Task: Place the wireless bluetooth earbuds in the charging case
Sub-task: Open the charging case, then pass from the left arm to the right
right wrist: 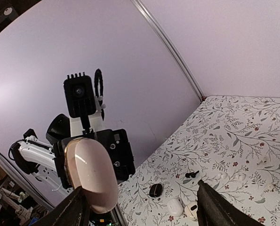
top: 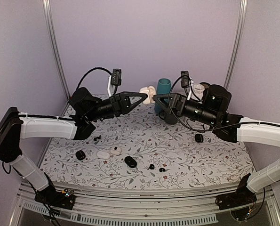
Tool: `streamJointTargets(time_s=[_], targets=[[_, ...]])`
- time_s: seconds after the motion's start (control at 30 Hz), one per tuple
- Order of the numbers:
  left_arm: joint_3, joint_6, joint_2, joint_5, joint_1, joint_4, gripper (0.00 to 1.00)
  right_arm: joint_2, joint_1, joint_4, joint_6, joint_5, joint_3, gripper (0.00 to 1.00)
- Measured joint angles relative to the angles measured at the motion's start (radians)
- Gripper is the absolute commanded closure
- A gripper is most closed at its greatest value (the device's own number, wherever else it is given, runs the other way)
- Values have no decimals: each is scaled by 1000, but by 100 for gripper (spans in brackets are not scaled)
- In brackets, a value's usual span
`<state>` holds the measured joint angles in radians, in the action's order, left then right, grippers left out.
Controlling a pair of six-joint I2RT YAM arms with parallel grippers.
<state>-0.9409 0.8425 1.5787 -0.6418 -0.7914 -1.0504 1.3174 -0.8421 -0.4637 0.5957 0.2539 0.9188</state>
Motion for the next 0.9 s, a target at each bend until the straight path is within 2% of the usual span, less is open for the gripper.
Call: streamJointTargets(time_s=[0.13,0.47,0.63,0.9], targets=[[0,0,-23,-23,-6,-7,100,-9,21,11,23,-41,-18,22],[0,-1,-29,-15,-4,-6,100,-11,12,7,34,-16,-20,24],[0,-2,-29,-3,-4,-6,100,-11,4,-2,41,-4,-20,32],[0,-2,-29,0,-5,-6,100,19,-1,-48,66,34,-8,51]])
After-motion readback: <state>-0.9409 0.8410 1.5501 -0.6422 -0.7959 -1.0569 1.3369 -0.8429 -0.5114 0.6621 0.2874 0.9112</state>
